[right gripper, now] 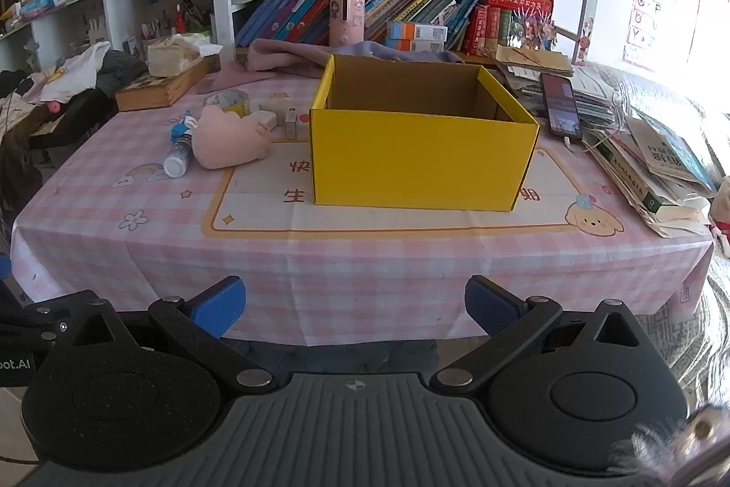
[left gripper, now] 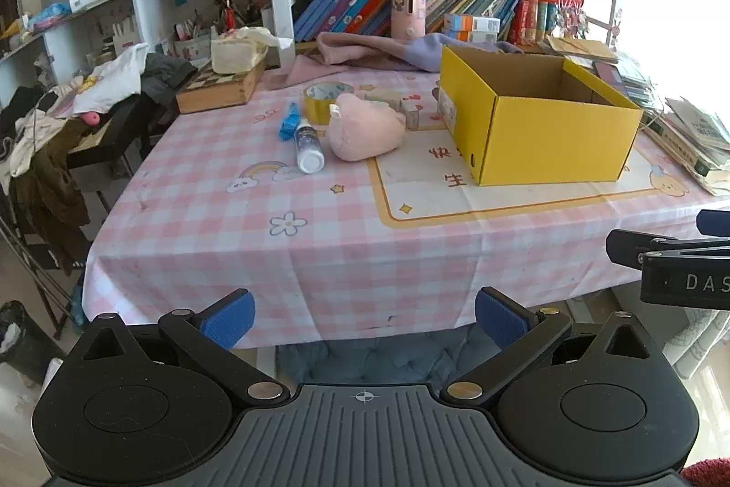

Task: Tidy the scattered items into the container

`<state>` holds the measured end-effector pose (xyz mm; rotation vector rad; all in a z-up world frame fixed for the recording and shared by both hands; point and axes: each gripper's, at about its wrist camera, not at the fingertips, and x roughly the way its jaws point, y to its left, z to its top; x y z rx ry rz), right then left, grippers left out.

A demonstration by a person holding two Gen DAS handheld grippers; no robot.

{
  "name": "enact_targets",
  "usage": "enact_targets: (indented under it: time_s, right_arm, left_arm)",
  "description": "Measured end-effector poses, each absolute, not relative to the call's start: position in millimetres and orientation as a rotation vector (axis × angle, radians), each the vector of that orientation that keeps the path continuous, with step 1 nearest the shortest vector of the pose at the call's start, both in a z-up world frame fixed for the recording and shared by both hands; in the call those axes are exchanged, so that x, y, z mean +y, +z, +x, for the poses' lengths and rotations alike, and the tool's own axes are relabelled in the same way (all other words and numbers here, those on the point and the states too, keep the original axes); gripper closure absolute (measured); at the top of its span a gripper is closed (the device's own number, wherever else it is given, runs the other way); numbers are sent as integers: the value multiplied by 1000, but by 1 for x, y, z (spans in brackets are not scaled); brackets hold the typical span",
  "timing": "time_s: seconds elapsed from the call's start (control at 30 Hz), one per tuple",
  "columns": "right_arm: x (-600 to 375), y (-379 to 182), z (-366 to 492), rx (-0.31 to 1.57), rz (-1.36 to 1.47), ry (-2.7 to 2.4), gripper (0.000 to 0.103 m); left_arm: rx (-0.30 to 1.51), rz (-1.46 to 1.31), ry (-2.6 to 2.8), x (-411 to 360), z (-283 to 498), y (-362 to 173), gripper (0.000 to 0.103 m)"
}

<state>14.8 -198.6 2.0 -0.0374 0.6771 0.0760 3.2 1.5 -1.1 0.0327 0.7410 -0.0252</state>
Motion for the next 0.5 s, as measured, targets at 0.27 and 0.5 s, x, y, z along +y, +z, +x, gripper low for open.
enact_targets:
  time_s: [0.27, 0.5]
  right_arm:
    - [-192, 3, 15, 680, -28, 68, 0]
    - [-192, 3, 14, 679, -28, 64, 0]
  left_arm:
    - [756, 16, -23, 8, 5, -4, 0]
    - [767, 7, -31, 10, 8, -5, 0]
